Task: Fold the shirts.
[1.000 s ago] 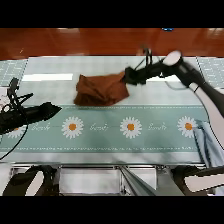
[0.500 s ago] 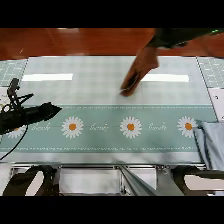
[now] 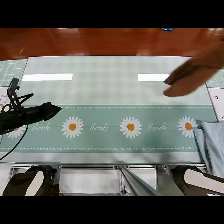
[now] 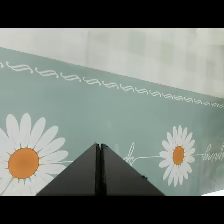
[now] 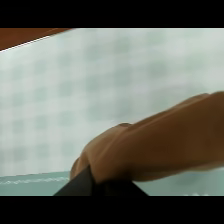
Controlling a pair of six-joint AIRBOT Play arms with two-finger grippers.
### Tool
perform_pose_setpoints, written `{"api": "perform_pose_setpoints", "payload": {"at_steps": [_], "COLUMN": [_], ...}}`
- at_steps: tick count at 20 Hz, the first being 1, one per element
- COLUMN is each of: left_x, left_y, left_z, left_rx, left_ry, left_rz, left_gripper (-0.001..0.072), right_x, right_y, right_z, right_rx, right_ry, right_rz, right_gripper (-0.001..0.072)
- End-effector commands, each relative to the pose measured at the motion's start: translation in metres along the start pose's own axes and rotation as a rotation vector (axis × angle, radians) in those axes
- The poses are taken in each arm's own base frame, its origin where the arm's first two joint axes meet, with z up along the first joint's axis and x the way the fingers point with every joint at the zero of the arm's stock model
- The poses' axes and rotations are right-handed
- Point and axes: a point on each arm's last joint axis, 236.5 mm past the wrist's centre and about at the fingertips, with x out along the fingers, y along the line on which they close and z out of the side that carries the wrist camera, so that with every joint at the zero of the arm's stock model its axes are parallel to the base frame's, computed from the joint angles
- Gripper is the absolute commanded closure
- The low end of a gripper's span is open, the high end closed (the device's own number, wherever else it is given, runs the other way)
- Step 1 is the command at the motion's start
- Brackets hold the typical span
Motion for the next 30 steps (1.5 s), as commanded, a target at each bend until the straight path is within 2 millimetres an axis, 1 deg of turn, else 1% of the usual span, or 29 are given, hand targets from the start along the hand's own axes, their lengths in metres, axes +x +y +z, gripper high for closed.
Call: {"api": "perform_pose_setpoints", "payload": {"at_steps": [1,4,6,8,10,12,14,16,17,18,19,20,22,23,24,25,26,27,28,29,30], "left_x": [0.0,0.0,-0.001,-0.001,-0.002,-0.004,-0.005,-0.005,-0.005,-0.003,-0.001,0.003,0.012,0.015,0.016,0.015,0.012,0.01,0.01,0.014,0.023], "left_y": [0.001,0.002,0.003,0.005,0.006,0.008,0.009,0.009,0.01,0.011,0.014,0.018,0.03,0.035,0.035,0.031,0.02,0.002,-0.023,-0.054,-0.091], "left_z": [0.005,0.013,0.018,0.025,0.033,0.042,0.048,0.05,0.05,0.049,0.05,0.052,0.059,0.066,0.076,0.089,0.105,0.121,0.135,0.141,0.138], "left_rx": [0.014,0.014,0.014,0.014,0.014,0.013,0.013,0.014,0.013,0.01,0.003,-0.007,-0.031,-0.041,-0.042,-0.036,-0.016,0.029,0.076,0.124,0.201], "left_ry": [-0.022,-0.056,-0.077,-0.105,-0.138,-0.177,-0.205,-0.212,-0.21,-0.204,-0.202,-0.2,-0.21,-0.223,-0.241,-0.257,-0.274,-0.287,-0.292,-0.274,-0.228], "left_rz": [0.004,0.011,0.015,0.02,0.027,0.034,0.039,0.041,0.042,0.044,0.049,0.057,0.082,0.092,0.097,0.094,0.078,0.056,0.02,-0.028,-0.085], "left_gripper": [0.0689,0.0689,0.0689,0.0689,0.0689,0.0689,0.0689,0.0689,0.0689,0.0689,0.0689,0.0689,0.0689,0.0689,0.0689,0.0689,0.0689,0.069,0.0689,0.069,0.069], "right_x": [-0.038,-0.06,-0.072,-0.079,-0.089,-0.104,-0.118,-0.126,-0.131,-0.132,-0.13,-0.129,-0.125,-0.117,-0.102,-0.082,-0.06,-0.042,-0.022,-0.001,0.026], "right_y": [-0.067,-0.11,-0.137,-0.167,-0.199,-0.224,-0.238,-0.24,-0.242,-0.243,-0.243,-0.243,-0.243,-0.239,-0.231,-0.22,-0.201,-0.182,-0.156,-0.123,-0.077], "right_z": [-0.026,-0.036,-0.055,-0.094,-0.15,-0.212,-0.261,-0.289,-0.299,-0.303,-0.303,-0.301,-0.298,-0.292,-0.277,-0.253,-0.215,-0.177,-0.138,-0.108,-0.083], "right_rx": [0.139,0.238,0.317,0.403,0.538,0.725,0.881,0.933,0.966,0.975,0.975,0.973,0.97,0.969,0.973,0.975,0.928,0.858,0.752,0.631,0.487], "right_ry": [0.059,0.04,0.042,0.091,0.16,0.213,0.255,0.294,0.309,0.321,0.321,0.317,0.311,0.298,0.252,0.185,0.096,0.014,-0.053,-0.091,-0.109], "right_rz": [-0.112,-0.183,-0.246,-0.339,-0.452,-0.574,-0.683,-0.763,-0.808,-0.819,-0.815,-0.809,-0.787,-0.742,-0.652,-0.525,-0.354,-0.229,-0.121,-0.041,0.045], "right_gripper": [0.0691,0.0691,0.0691,0.0691,0.0691,0.069,0.0688,0.0687,0.0661,0.0502,0.0346,0.0301,0.0301,0.0308,0.0351,0.0517,0.0688,0.0688,0.0688,0.0688,0.0688]}}
